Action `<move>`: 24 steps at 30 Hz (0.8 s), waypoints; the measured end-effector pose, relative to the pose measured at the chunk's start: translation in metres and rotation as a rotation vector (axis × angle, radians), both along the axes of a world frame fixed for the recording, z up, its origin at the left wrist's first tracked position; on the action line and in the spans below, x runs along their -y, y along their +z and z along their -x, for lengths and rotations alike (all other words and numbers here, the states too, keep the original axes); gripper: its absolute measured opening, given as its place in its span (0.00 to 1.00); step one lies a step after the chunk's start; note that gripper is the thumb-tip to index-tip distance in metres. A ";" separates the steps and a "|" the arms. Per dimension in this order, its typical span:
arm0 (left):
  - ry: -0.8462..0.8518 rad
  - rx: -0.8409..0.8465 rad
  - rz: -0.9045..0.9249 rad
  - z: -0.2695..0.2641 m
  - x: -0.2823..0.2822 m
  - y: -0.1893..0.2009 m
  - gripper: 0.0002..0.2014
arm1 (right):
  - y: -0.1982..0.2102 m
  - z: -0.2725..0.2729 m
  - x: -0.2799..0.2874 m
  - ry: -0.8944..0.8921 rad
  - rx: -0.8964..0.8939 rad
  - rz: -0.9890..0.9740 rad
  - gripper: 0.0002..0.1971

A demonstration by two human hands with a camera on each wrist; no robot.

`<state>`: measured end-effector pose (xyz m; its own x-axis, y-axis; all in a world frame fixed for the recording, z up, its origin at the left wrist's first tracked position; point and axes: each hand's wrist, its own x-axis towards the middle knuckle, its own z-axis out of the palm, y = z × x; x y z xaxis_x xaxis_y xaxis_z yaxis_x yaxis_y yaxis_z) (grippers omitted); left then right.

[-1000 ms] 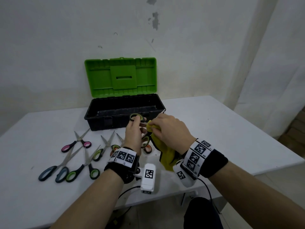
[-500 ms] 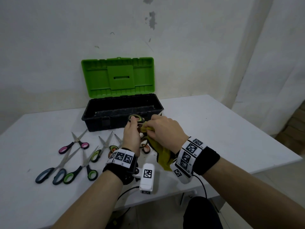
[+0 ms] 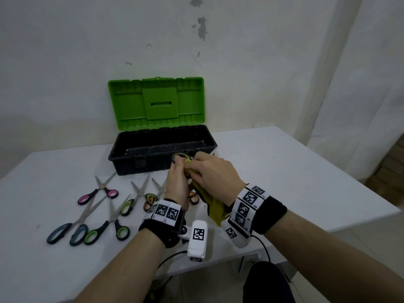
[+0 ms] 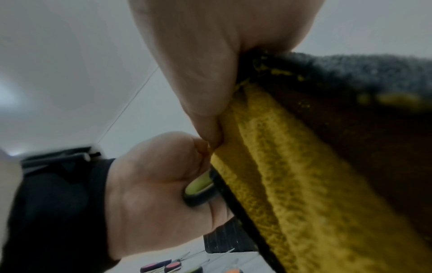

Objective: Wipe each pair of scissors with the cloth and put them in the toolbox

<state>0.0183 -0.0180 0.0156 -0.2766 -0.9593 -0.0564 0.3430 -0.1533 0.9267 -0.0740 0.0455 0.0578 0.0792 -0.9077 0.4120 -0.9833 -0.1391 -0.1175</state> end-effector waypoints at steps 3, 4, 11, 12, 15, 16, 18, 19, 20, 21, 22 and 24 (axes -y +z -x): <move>-0.005 -0.013 -0.020 -0.001 0.001 0.002 0.20 | 0.000 -0.001 0.002 -0.045 -0.032 -0.014 0.13; -0.005 -0.024 -0.036 -0.002 0.002 0.002 0.20 | 0.001 0.000 0.002 -0.068 -0.043 -0.037 0.13; -0.031 -0.025 -0.069 -0.001 0.004 -0.004 0.23 | 0.004 -0.001 0.003 -0.004 -0.064 -0.038 0.11; -0.033 -0.018 -0.076 0.000 0.003 -0.004 0.24 | 0.001 -0.002 0.004 -0.006 -0.068 -0.033 0.11; -0.024 -0.026 -0.070 0.000 0.003 -0.004 0.22 | -0.002 -0.004 0.005 -0.042 -0.073 -0.044 0.12; -0.010 -0.028 -0.072 -0.001 0.004 -0.002 0.22 | -0.001 -0.002 0.004 -0.056 -0.066 -0.050 0.12; 0.011 -0.041 -0.084 -0.004 0.007 -0.001 0.20 | 0.000 0.002 0.002 -0.067 -0.050 -0.046 0.13; 0.018 -0.040 -0.085 -0.005 0.009 -0.002 0.20 | 0.001 0.003 0.000 -0.053 -0.047 -0.036 0.12; 0.014 -0.028 -0.087 -0.005 0.010 -0.002 0.21 | 0.001 0.001 -0.001 -0.027 -0.048 -0.024 0.12; -0.004 -0.017 -0.086 -0.005 0.010 -0.004 0.23 | 0.001 -0.001 -0.001 -0.001 -0.053 -0.015 0.12; -0.035 -0.015 -0.090 -0.004 0.010 -0.005 0.26 | 0.000 -0.003 0.000 0.012 -0.062 -0.010 0.12; -0.055 -0.018 -0.090 -0.002 0.008 -0.005 0.27 | 0.000 -0.005 0.002 -0.017 -0.063 -0.014 0.12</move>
<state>0.0202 -0.0257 0.0104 -0.3303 -0.9340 -0.1362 0.3480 -0.2546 0.9023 -0.0687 0.0438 0.0576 0.0893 -0.9148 0.3940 -0.9910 -0.1211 -0.0566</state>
